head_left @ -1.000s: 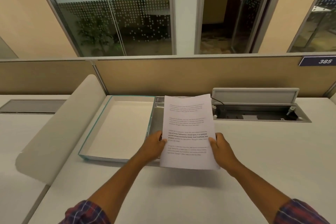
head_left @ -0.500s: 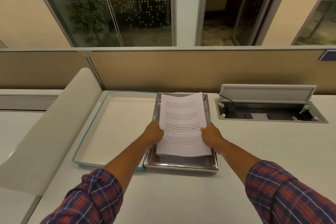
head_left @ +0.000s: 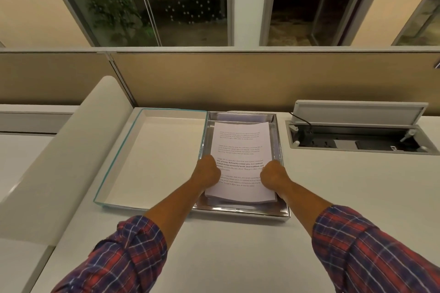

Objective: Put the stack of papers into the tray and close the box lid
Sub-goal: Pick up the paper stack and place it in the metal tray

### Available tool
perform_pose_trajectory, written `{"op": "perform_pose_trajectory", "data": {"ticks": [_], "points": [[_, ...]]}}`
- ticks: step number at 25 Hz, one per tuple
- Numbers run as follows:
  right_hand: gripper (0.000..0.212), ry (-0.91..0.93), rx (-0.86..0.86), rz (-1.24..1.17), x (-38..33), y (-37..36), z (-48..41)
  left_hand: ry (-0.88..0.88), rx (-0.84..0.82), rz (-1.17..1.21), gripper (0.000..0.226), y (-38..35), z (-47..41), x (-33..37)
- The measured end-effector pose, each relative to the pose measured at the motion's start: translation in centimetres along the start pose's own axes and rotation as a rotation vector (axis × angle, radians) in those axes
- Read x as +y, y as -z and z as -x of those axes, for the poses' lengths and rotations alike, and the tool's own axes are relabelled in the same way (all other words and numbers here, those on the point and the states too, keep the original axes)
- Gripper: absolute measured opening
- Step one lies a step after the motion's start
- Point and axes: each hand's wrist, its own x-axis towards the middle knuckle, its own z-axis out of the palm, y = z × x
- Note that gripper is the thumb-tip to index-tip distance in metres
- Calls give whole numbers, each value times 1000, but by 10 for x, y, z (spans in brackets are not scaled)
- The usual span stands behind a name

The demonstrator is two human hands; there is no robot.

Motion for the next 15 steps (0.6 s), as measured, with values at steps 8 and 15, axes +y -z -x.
{"op": "perform_pose_trajectory", "data": {"ticks": [8, 15], "points": [[82, 42, -103, 102, -13, 3, 33, -11, 23, 15, 43, -10, 20, 5], [88, 167, 150, 185, 5, -26, 74, -42, 13, 71, 49, -13, 49, 0]]}}
